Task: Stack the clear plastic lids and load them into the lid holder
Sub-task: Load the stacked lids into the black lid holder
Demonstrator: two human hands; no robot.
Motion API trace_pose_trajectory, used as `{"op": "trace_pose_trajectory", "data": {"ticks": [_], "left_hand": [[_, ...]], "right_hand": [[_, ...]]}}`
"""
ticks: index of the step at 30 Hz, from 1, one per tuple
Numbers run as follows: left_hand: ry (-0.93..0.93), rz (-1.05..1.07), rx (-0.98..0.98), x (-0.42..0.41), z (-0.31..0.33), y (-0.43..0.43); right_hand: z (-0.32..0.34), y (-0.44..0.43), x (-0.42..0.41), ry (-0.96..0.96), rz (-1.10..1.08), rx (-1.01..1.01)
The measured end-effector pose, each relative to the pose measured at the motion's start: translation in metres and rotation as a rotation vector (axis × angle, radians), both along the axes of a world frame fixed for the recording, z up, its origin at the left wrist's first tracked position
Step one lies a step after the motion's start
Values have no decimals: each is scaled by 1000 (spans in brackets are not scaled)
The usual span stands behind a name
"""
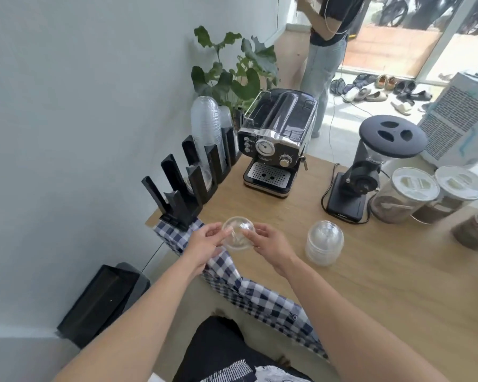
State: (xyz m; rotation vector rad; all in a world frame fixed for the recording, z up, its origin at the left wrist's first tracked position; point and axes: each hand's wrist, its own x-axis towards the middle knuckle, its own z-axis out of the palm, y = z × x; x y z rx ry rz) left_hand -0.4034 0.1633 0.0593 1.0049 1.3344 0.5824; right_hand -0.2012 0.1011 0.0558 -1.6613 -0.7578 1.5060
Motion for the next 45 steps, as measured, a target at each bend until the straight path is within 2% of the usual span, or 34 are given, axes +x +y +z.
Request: {"op": "trace_pose_trajectory", "data": {"ticks": [7, 12, 17, 21, 31, 37, 45], "left_hand": [[49, -80, 179, -42, 62, 55], [169, -172, 302, -85, 94, 118], [214, -171, 341, -128, 114, 181], [197, -206, 307, -154, 115, 218], [200, -403, 157, -171, 82, 279], [224, -547, -32, -171, 53, 308], [186, -524, -308, -175, -2, 327]], "right_hand": [[46, 56, -35, 38, -9, 94], [70, 103, -67, 53, -29, 148], [85, 150, -115, -73, 1, 154], [92, 173, -139, -135, 20, 134], [71, 186, -158, -47, -47, -33], [49, 193, -166, -14, -105, -145], [19, 209, -179, 54, -201, -324]]}}
